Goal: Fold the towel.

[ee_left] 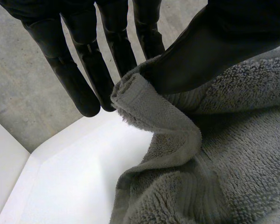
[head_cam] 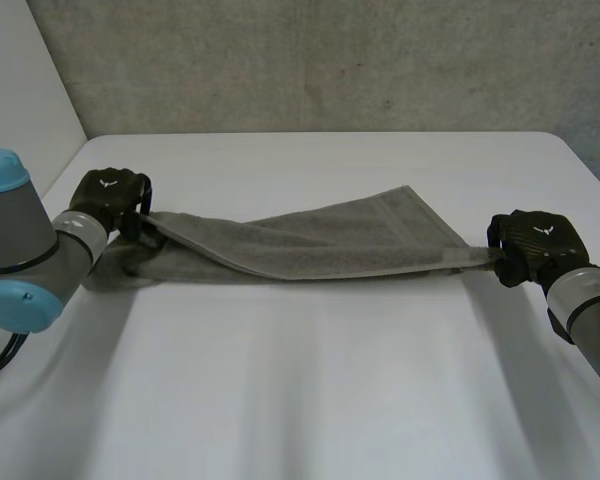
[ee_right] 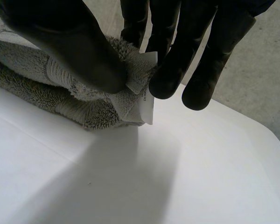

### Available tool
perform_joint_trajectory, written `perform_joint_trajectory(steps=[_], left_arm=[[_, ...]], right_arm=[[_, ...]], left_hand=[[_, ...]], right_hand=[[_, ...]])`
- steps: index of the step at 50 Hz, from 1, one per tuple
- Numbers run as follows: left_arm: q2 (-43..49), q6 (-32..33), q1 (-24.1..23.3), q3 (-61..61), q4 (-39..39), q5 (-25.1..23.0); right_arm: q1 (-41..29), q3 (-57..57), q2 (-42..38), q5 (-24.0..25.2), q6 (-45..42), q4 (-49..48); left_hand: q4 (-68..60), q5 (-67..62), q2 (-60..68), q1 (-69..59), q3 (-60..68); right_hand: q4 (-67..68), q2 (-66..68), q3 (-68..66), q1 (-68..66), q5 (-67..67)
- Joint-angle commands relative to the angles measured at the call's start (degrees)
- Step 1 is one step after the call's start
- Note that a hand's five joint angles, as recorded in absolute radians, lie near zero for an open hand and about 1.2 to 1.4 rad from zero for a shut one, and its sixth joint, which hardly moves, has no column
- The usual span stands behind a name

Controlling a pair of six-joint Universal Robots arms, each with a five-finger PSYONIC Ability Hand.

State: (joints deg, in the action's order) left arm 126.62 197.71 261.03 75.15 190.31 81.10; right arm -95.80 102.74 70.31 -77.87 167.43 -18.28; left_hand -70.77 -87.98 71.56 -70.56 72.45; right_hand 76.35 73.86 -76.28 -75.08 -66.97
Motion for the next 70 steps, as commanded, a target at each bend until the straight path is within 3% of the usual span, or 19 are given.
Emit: perform_joint_trajectory(steps=[1,35,41,44,50,55,56,58,63,70], left_arm=[[-0.58,0.13,0.79,0.7,-0.11,-3.48],[1.0,1.45,1.14,0.88,-0.2,-8.23],[-5.59,4.26,2.02,2.11,-0.64,-8.67],[-10.16,4.35,1.85,2.64,-0.64,-9.29],[-21.06,3.82,1.76,1.14,-1.96,-12.63],[-28.87,2.33,1.76,-5.34,-5.02,-12.45],[-28.88,2.33,1.76,-5.36,-5.03,-12.45],[-29.85,0.75,2.11,-10.17,-9.05,-12.54],[-27.4,0.48,3.07,-16.42,-16.35,-12.45],[-16.25,1.09,3.25,-22.75,-26.1,-11.67]], right_arm=[[-0.09,0.09,0.0,0.0,0.0,0.0],[-1.67,-0.18,-0.35,0.0,-3.08,0.09],[-2.72,-1.93,1.49,-0.18,-7.56,0.26],[-4.13,-4.48,6.15,-0.61,-11.87,1.23],[-6.15,-16.17,13.54,-0.79,-14.85,10.28],[-5.89,-38.17,15.39,-1.32,-14.77,27.03],[-5.89,-38.23,15.38,-1.32,-14.77,27.07],[-5.8,-49.08,12.06,-1.49,-14.85,34.59],[-6.24,-61.31,4.77,-1.67,-15.56,44.09],[-7.64,-68.63,-5.59,-4.82,-21.6,53.77]], left_hand=[[-9.23,17.98,8.44,-9.44,7.55],[-9.23,17.98,8.44,-9.44,7.55],[-9.23,17.98,8.44,-9.44,7.55],[-9.23,17.98,8.44,-9.44,7.55],[-9.23,17.98,8.44,-9.44,7.55],[-9.23,17.98,8.44,-9.44,7.55],[-9.23,17.98,8.44,-9.44,7.55],[-9.23,17.98,8.44,-9.44,7.55],[-9.23,17.98,8.44,-9.44,7.55],[-9.23,17.98,8.44,-9.44,7.55]], right_hand=[[3.65,6.14,-3.72,-4.92,-3.03],[3.65,6.14,-3.72,-4.92,-3.03],[3.65,6.14,-3.72,-4.92,-3.03],[3.65,6.14,-3.72,-4.92,-3.03],[3.65,6.14,-3.72,-4.92,-3.03],[3.65,6.14,-3.72,-4.92,-3.03],[3.65,6.14,-3.72,-4.92,-3.03],[3.65,6.14,-3.72,-4.92,-3.03],[3.65,6.14,-3.72,-4.92,-3.03],[3.65,6.14,-3.72,-4.92,-3.03]])
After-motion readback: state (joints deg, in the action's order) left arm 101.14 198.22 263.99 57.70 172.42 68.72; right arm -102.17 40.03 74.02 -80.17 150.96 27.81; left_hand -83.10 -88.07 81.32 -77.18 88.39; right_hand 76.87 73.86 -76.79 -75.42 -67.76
